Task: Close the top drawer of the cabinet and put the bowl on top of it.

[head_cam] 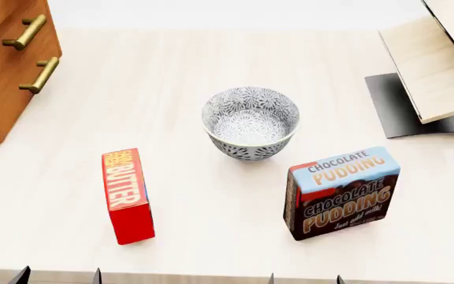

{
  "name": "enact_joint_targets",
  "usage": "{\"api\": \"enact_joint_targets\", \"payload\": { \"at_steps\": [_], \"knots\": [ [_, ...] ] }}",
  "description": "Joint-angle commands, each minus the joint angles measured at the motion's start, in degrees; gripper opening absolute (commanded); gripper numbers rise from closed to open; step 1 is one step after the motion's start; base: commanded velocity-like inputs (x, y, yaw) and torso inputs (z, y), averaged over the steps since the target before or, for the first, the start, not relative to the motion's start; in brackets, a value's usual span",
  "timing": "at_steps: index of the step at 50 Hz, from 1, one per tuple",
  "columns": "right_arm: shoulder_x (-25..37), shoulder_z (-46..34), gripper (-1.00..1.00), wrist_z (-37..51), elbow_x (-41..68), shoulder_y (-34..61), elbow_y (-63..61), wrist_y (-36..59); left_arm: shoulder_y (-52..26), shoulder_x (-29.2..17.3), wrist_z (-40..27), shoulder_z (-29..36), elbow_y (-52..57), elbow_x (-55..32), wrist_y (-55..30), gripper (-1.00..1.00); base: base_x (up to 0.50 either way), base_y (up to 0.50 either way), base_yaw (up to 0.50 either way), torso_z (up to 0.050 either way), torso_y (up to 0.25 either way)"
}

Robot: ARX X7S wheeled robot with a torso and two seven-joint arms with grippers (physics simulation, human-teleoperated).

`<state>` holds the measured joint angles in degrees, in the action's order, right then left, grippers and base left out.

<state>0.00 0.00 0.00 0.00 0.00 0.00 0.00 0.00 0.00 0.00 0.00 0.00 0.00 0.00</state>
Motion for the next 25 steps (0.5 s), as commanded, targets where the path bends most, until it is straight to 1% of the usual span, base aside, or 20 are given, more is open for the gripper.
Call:
{"api": "enact_joint_targets", "payload": {
  "at_steps": [1, 3, 4, 6, 9, 12, 13, 14, 17, 20, 25],
  "knots": [
    [0.89, -1.90, 1.00, 2.18, -1.36, 0.53, -3.72, 4.79, 0.32, -0.67, -6.15, 1.38, 1.86, 4.88, -1.51, 1.00, 0.00, 0.00, 0.00, 0.000, 0.000],
    [1.41, -2.62, 1.00, 2.75, -1.06, 0.22, -5.24, 5.81, 0.87, -1.18, -7.88, 2.15, 2.97, 5.58, -2.56, 1.00, 0.00, 0.00, 0.00, 0.000, 0.000],
    [1.65, -2.95, 1.00, 3.20, -1.30, -0.29, -6.80, 6.63, 0.92, -1.13, -9.17, 1.76, 3.84, 5.67, -4.59, 1.00, 0.00, 0.00, 0.00, 0.000, 0.000],
    [2.12, -3.46, 1.00, 3.58, -1.32, -0.51, -9.00, 8.16, 0.95, -1.57, -8.95, 1.89, 5.92, 4.37, -6.55, 1.00, 0.00, 0.00, 0.00, 0.000, 0.000],
    [2.82, -3.92, 1.00, 3.77, -1.17, -0.20, -12.71, 10.60, 1.45, -1.78, -10.62, 2.41, 9.81, 5.04, -8.64, 1.00, 0.00, 0.00, 0.00, 0.000, 0.000],
    [3.57, -4.66, 1.00, 3.83, -1.62, 0.52, -16.34, 13.53, 0.83, -1.20, -15.73, 2.53, 13.00, 8.11, -12.82, 1.00, 0.00, 0.00, 0.00, 0.000, 0.000],
    [3.91, -5.01, 1.00, 3.88, -2.09, 0.92, -17.97, 14.83, 0.81, -1.47, -15.85, 3.06, 14.40, 8.22, -13.17, 1.00, 0.00, 0.00, 0.00, 0.000, 0.000],
    [4.30, -5.54, 1.00, 3.62, -2.74, 1.86, -21.80, 18.06, 0.77, -1.44, -15.37, 3.54, 18.52, 8.00, -16.04, 1.00, 0.00, 0.00, 0.00, 0.000, 0.000],
    [4.81, -5.93, 1.00, 3.56, -3.09, 3.06, -25.81, 21.32, -0.05, -1.67, -15.97, 4.02, 22.27, 7.70, -19.64, 1.00, 0.00, 0.00, 0.00, 0.000, 0.000],
    [5.58, -6.60, 1.00, 3.12, -4.19, 6.12, -31.83, 27.31, -1.48, -1.96, -15.59, 4.60, 28.09, 7.25, -24.69, 1.00, 0.00, 0.00, 0.00, 0.000, 0.000],
    [6.37, -7.45, 1.00, 2.65, -4.83, 9.43, -36.38, 32.81, -3.49, -2.34, -15.59, 5.51, 34.06, 6.66, -30.40, 1.00, 0.00, 0.00, 0.00, 0.000, 0.000]
  ]
}}
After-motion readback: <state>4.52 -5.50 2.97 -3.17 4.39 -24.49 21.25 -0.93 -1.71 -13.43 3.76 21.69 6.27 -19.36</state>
